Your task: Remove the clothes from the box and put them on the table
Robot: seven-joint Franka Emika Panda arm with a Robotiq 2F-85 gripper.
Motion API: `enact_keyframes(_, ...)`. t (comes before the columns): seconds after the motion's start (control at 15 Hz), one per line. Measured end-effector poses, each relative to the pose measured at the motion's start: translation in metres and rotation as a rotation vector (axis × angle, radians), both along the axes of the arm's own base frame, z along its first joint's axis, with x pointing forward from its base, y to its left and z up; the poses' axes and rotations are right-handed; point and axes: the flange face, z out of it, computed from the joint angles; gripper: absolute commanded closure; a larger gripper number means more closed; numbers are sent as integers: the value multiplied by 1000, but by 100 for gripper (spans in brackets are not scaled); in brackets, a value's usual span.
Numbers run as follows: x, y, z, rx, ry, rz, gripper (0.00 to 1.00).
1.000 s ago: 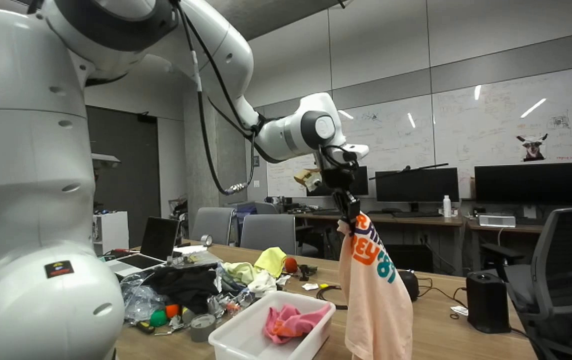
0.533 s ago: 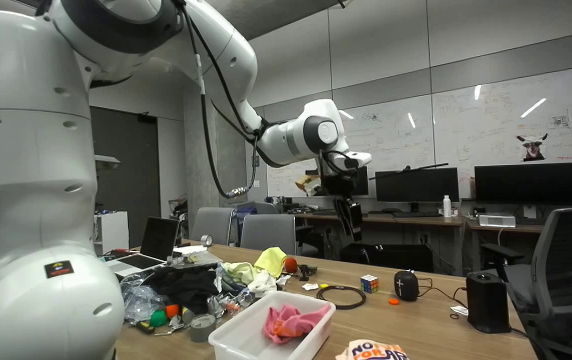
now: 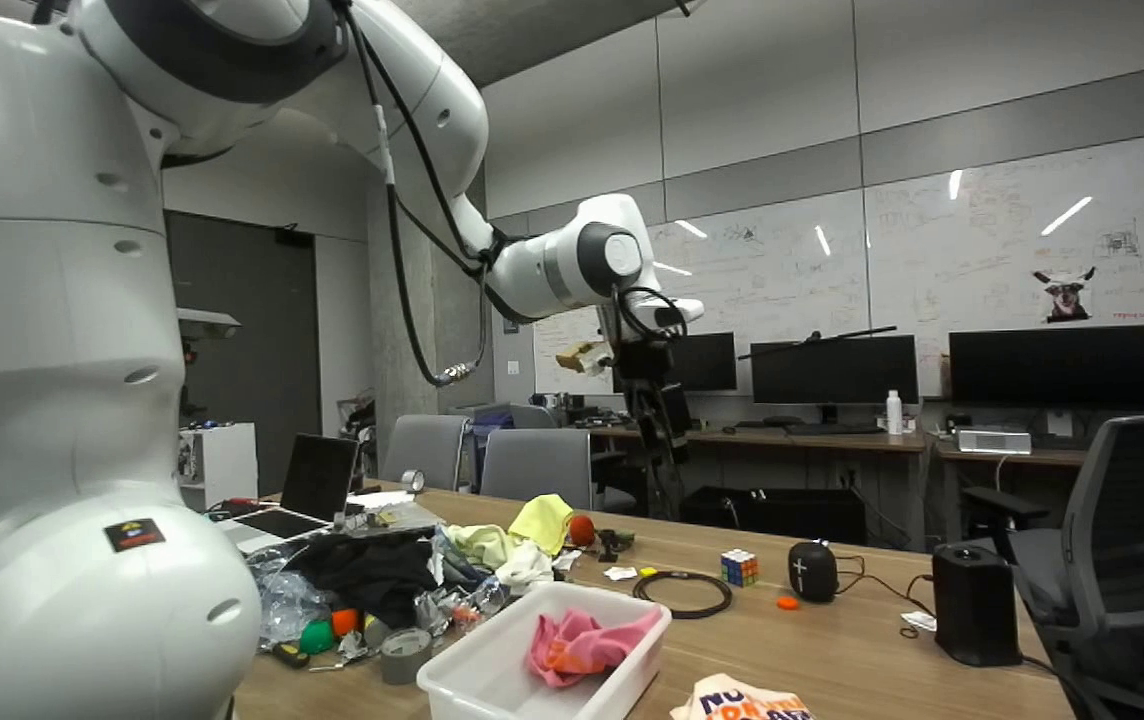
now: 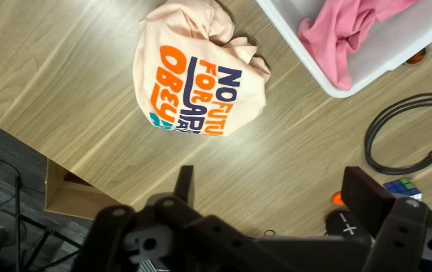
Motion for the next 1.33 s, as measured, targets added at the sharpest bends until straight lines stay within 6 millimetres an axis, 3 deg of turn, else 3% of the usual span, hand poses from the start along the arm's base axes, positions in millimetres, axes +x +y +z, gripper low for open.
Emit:
enact_keyframes(0.4, -13, 99, 39, -28, -38, 236, 0)
enact_keyframes(0.67, -21, 164, 46, -27, -48, 385, 0)
enact_keyframes(0.93, -24, 206, 31, -18, -15, 500, 0)
enact_keyframes(1.33, -10, 239, -26, -12, 92, 588, 0)
